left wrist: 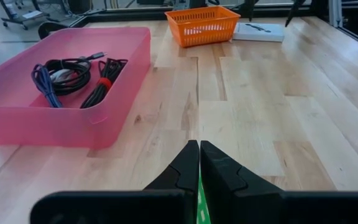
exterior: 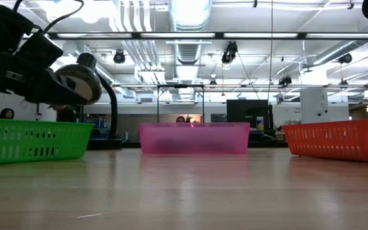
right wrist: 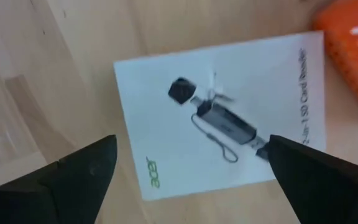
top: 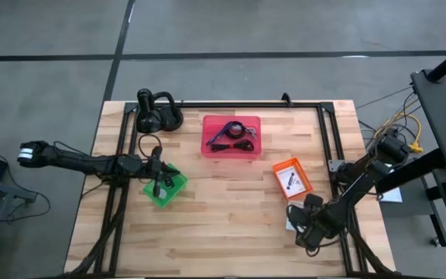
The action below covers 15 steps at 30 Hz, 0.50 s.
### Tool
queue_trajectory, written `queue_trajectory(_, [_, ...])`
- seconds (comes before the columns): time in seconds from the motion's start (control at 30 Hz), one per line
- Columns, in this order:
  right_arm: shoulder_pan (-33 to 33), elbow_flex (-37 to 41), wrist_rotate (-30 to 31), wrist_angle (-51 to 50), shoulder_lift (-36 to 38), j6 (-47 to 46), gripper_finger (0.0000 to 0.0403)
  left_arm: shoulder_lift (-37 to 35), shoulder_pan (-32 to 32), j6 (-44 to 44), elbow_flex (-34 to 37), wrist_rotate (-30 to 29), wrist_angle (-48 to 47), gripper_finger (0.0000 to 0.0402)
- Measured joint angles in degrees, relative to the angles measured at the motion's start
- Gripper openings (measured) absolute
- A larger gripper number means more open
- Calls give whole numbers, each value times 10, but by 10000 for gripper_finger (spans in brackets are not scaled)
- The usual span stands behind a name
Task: Pick and place items into bin
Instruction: Put the card reader box into the orange bin
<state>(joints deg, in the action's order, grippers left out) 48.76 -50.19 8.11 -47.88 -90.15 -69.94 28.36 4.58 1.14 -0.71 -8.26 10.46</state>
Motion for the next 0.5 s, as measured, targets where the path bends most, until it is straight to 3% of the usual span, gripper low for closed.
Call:
queue_trajectory(0.33, [-2,0,-9,1,11,27,397,0,0,0,0,-11,-1,0])
queue_trajectory(0.5, [-2,0,-7,21,-17,66,396,2,0,0,0,-11,-2,0])
